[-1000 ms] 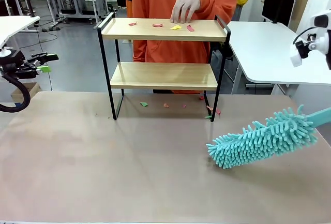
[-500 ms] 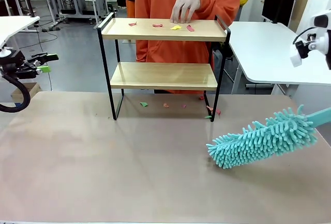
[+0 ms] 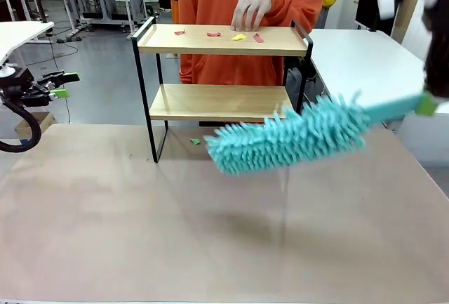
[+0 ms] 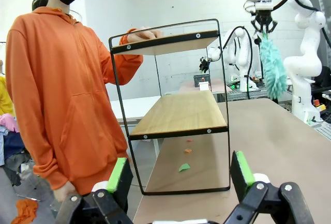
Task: Clean the shelf.
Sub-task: Clean the specific section of the Shelf indicated by the human with the Duster.
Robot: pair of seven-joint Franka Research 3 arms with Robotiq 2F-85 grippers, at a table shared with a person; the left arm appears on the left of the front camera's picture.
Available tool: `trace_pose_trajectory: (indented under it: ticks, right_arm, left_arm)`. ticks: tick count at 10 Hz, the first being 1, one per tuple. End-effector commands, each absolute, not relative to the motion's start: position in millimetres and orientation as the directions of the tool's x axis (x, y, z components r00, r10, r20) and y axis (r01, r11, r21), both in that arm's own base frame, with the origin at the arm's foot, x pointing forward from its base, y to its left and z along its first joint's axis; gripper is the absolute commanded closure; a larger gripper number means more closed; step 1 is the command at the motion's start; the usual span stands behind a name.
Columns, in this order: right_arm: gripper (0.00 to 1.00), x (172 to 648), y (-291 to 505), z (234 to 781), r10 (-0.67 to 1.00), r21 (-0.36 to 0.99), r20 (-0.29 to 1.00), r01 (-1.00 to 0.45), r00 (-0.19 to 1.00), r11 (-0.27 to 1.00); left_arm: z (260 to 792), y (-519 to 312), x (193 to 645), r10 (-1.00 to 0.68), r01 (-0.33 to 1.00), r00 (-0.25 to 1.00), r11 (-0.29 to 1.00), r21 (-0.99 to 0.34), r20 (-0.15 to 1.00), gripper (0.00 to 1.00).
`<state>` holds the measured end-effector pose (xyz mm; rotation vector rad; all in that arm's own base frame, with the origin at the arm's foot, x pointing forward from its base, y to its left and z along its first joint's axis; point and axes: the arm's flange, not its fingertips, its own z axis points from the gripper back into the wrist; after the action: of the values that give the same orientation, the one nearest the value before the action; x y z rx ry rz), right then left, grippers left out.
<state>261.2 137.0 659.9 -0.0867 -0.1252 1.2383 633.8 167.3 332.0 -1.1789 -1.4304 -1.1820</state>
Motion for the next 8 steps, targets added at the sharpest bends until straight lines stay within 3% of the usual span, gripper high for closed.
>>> trace_pose_trajectory:
  ticks: [1, 3, 5, 8]
  right_arm:
    - [0.87, 276.8, 171.4, 679.0, 0.920, -0.209, 0.118, -0.896, 0.374, 0.391]
    - [0.87, 296.1, 225.7, 699.8, 0.861, -0.332, 0.171, -0.795, 0.479, 0.508]
    - [0.87, 310.4, 272.2, 709.4, 0.799, -0.311, 0.240, -0.735, 0.552, 0.602]
    - [0.87, 308.7, 278.4, 700.2, 0.818, -0.286, 0.246, -0.768, 0.519, 0.573]
  left_arm:
    - [334.1, 166.7, 632.2, 0.115, 0.987, -0.145, 0.086, 0.136, 0.983, 0.00]
    - [334.1, 166.7, 632.2, 0.115, 0.987, -0.145, 0.086, 0.136, 0.983, 0.00]
    - [334.1, 166.7, 632.2, 0.115, 0.987, -0.145, 0.086, 0.136, 0.983, 0.00]
    - [334.1, 166.7, 632.2, 0.115, 0.987, -0.145, 0.086, 0.136, 0.983, 0.00]
